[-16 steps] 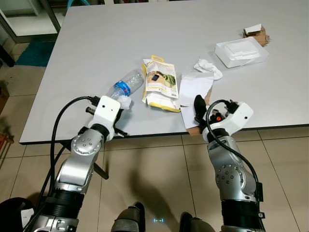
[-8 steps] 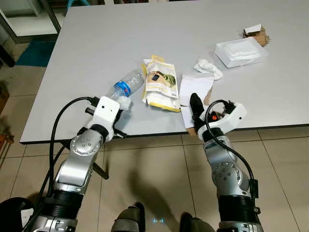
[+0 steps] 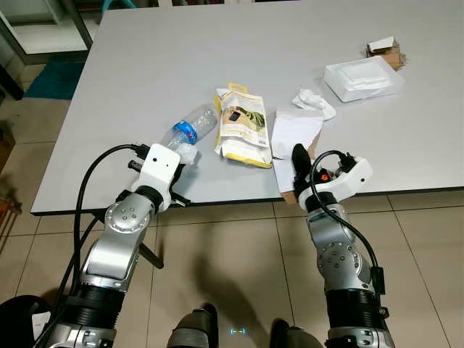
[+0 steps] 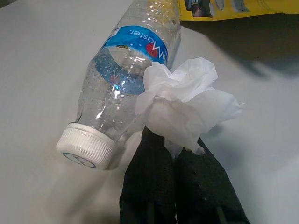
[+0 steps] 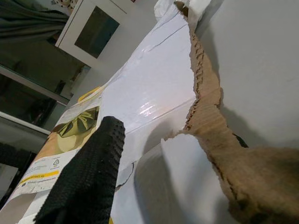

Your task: Picking trash to rubbish bin

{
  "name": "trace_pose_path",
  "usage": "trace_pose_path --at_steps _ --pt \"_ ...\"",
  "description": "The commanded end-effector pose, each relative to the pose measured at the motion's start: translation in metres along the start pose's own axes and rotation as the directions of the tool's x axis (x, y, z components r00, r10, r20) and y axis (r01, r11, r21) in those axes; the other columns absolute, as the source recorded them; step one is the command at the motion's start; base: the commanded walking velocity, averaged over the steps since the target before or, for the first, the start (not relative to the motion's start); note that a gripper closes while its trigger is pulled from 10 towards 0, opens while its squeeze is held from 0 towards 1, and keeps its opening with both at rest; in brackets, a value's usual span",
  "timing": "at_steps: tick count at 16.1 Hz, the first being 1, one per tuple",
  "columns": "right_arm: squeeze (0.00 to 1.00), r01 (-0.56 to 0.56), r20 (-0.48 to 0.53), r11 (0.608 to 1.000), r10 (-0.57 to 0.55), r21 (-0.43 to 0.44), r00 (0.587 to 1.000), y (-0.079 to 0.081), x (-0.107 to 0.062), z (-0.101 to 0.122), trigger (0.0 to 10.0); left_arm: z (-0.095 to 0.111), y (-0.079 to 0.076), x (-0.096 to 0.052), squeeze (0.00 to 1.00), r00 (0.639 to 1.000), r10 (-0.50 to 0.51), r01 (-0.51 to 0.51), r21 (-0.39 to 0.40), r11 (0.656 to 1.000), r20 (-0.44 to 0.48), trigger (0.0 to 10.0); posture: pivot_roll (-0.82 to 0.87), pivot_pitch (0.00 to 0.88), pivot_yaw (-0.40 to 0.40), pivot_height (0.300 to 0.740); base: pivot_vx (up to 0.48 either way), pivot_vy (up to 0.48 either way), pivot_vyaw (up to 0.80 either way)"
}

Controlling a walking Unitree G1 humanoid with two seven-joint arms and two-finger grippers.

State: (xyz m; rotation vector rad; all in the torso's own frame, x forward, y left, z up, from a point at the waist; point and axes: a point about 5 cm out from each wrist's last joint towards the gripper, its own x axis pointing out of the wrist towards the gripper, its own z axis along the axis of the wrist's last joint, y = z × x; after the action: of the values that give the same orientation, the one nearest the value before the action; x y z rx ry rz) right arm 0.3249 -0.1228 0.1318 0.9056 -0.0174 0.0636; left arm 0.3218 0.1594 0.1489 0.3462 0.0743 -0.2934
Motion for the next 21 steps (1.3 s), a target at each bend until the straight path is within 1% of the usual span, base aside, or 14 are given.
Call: trace_pose_path --at_steps 1,8,9,10,11,12,13,15,16,17,18,19,20,21 --pt "0.00 0.081 -0.059 0.993 -0.076 0.085 0.995 -0.007 -0.004 -0.021 0.0 0.001 -0.001 -0.002 0.00 1.000 -0.008 0.008 0.008 1.000 -0.002 10.0 0.34 0.238 0.051 0.740 0.000 0.000 0.00" --pt "0.00 0.104 -0.040 0.993 -0.102 0.062 0.994 -0.014 -0.003 -0.015 0.0 0.002 -0.002 0.001 0.00 1.000 -0.002 0.002 0.003 1.000 0.004 10.0 0.34 0.224 0.046 0.740 0.000 0.000 0.00" --pt "0.00 0.090 -0.021 0.996 -0.089 0.024 0.996 -0.012 0.000 -0.009 0.0 0.002 -0.001 0.002 0.00 1.000 0.005 -0.005 -0.001 1.000 0.008 10.0 0.34 0.222 0.046 0.740 0.000 0.000 0.00" --pt "0.00 0.025 0.019 0.998 -0.024 -0.051 1.000 0.002 0.006 0.005 0.0 0.003 -0.002 0.003 0.00 1.000 0.016 -0.016 -0.008 1.000 0.018 10.0 0.32 0.212 0.041 0.740 0.000 0.000 0.00" --pt "0.00 -0.002 0.035 0.997 0.005 -0.083 0.999 0.008 0.008 0.011 0.0 0.004 -0.003 0.004 0.00 1.000 0.019 -0.018 -0.012 1.000 0.023 10.0 0.32 0.209 0.039 0.740 0.000 0.000 0.00" --pt "0.00 -0.054 0.064 0.985 0.065 -0.163 0.996 0.022 0.011 0.022 0.0 0.006 -0.005 0.006 0.00 0.999 0.026 -0.025 -0.021 0.999 0.038 10.0 0.31 0.198 0.031 0.740 0.000 0.000 0.00" --pt "0.00 -0.079 0.071 0.976 0.095 -0.203 0.993 0.028 0.011 0.025 0.0 0.007 -0.006 0.008 0.00 0.998 0.033 -0.032 -0.027 0.999 0.045 10.0 0.30 0.194 0.028 0.740 0.000 0.000 0.00" --pt "0.00 -0.101 0.092 0.935 0.141 -0.341 0.986 0.038 0.007 0.031 0.0 0.011 -0.004 0.009 0.00 0.996 0.060 -0.058 -0.032 0.998 0.067 10.0 0.30 0.190 0.023 0.740 0.000 0.000 0.00" --pt "0.00 -0.100 0.106 0.919 0.151 -0.380 0.983 0.041 0.005 0.033 0.0 0.012 -0.003 0.009 0.00 0.995 0.072 -0.069 -0.031 0.997 0.072 10.0 0.30 0.190 0.023 0.740 0.000 0.000 0.00" --pt "0.00 -0.093 0.136 0.889 0.171 -0.449 0.976 0.046 0.001 0.039 0.0 0.013 -0.002 0.009 0.00 0.993 0.088 -0.087 -0.026 0.996 0.084 10.0 0.30 0.190 0.023 0.740 0.000 0.000 0.00" --pt "0.00 -0.087 0.149 0.875 0.177 -0.476 0.973 0.048 -0.001 0.041 0.0 0.014 -0.001 0.010 0.00 0.991 0.096 -0.095 -0.023 0.995 0.089 10.0 0.29 0.190 0.025 0.740 0.000 0.000 0.00" --pt "0.00 -0.057 0.187 0.841 0.185 -0.539 0.965 0.050 -0.005 0.048 0.0 0.015 0.000 0.010 0.00 0.989 0.113 -0.112 -0.015 0.994 0.099 10.0 0.29 0.191 0.028 0.740 0.000 0.000 0.00" --pt "0.00 -0.045 0.196 0.829 0.185 -0.557 0.963 0.050 -0.007 0.051 0.0 0.017 0.000 0.011 0.00 0.987 0.119 -0.119 -0.013 0.993 0.107 10.0 0.28 0.191 0.031 0.740 0.000 0.000 0.00" --pt "0.00 -0.026 0.209 0.806 0.184 -0.592 0.960 0.050 -0.011 0.055 0.0 0.020 0.000 0.012 0.00 0.983 0.135 -0.135 -0.002 0.991 0.125 10.0 0.28 0.191 0.031 0.740 0.000 0.000 0.00"
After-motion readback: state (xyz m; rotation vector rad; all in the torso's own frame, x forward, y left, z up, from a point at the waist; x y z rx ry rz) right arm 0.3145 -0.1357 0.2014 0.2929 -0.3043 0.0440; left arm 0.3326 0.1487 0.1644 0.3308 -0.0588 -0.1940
